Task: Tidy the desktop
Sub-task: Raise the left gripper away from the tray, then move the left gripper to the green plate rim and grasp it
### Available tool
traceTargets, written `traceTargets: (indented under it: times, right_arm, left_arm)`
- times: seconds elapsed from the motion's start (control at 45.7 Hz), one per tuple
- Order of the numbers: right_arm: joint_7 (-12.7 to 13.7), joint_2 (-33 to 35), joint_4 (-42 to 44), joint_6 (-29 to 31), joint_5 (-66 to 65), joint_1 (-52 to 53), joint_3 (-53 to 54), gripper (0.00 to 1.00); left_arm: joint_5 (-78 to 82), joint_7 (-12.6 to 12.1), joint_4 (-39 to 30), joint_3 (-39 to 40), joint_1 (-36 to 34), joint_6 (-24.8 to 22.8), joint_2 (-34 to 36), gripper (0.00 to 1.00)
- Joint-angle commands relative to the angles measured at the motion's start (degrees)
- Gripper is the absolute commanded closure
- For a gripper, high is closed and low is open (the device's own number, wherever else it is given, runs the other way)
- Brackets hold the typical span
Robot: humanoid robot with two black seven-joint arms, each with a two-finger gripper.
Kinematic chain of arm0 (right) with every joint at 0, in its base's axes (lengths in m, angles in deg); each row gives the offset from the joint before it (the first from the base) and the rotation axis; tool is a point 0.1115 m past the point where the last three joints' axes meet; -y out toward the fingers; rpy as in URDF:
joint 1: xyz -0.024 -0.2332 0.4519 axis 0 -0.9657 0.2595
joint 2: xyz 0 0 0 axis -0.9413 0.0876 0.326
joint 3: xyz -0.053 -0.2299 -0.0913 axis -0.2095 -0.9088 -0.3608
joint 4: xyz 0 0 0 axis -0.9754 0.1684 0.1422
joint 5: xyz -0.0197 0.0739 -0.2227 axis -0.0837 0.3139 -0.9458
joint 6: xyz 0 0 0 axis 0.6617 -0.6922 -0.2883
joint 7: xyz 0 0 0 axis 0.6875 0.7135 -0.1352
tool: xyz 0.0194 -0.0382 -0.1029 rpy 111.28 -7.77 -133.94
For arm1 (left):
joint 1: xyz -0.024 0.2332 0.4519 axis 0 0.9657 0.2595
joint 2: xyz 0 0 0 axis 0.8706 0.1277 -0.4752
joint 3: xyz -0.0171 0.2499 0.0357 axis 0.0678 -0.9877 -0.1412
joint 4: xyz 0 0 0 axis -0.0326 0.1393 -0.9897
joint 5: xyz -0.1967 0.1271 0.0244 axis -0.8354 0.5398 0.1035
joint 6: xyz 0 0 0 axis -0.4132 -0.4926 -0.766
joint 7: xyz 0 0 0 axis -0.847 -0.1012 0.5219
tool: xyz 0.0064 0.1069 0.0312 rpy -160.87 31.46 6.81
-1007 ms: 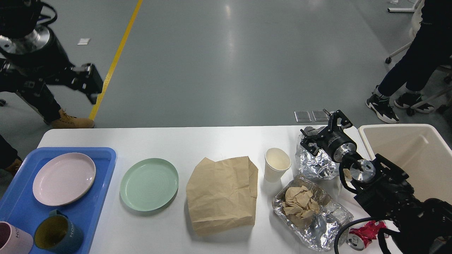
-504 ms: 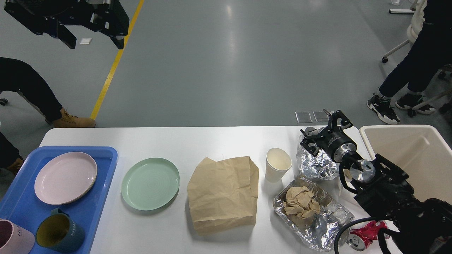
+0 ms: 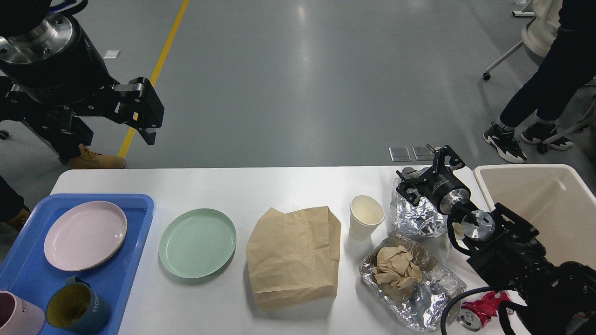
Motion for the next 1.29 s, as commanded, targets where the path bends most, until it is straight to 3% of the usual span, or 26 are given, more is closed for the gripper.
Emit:
traceTargets:
  times: [0.0, 0.131, 0.416, 0.832, 0.986, 1.27]
  right_arm:
    - [0.0, 0.0, 0.0, 0.0, 0.0, 0.0, 0.0, 0.00]
    - [0.0, 0.0, 0.0, 0.0, 0.0, 0.0, 0.0, 0.00]
    - [0.0, 0.0, 0.0, 0.0, 0.0, 0.0, 0.0, 0.00]
    - [0.0, -0.1, 0.0, 0.0, 0.0, 0.0, 0.0, 0.00]
    - [0.0, 0.0, 0.0, 0.0, 0.0, 0.0, 0.0, 0.00]
    - [0.0, 0.0, 0.0, 0.0, 0.0, 0.0, 0.0, 0.00]
  left_arm:
    - [0.0, 0.0, 0.1, 0.8, 0.6, 0.0, -0.2, 0.14]
    - [-0.3, -0.3, 2.0, 1.4, 9.1, 2.3, -0.8, 0.14]
    - [-1.2, -0.7, 9.9, 2.1, 32.6, 21.1, -0.6, 0.14]
    - [-12.4, -1.0, 11.1, 3.5, 48.4, 39.9, 1.9, 0.15]
    - [-16.1, -0.7, 11.1, 3.9, 50.7, 41.8, 2.0, 0.15]
    - [-17.1, 0.6, 11.5, 5.4, 54.5, 41.2, 2.7, 0.10]
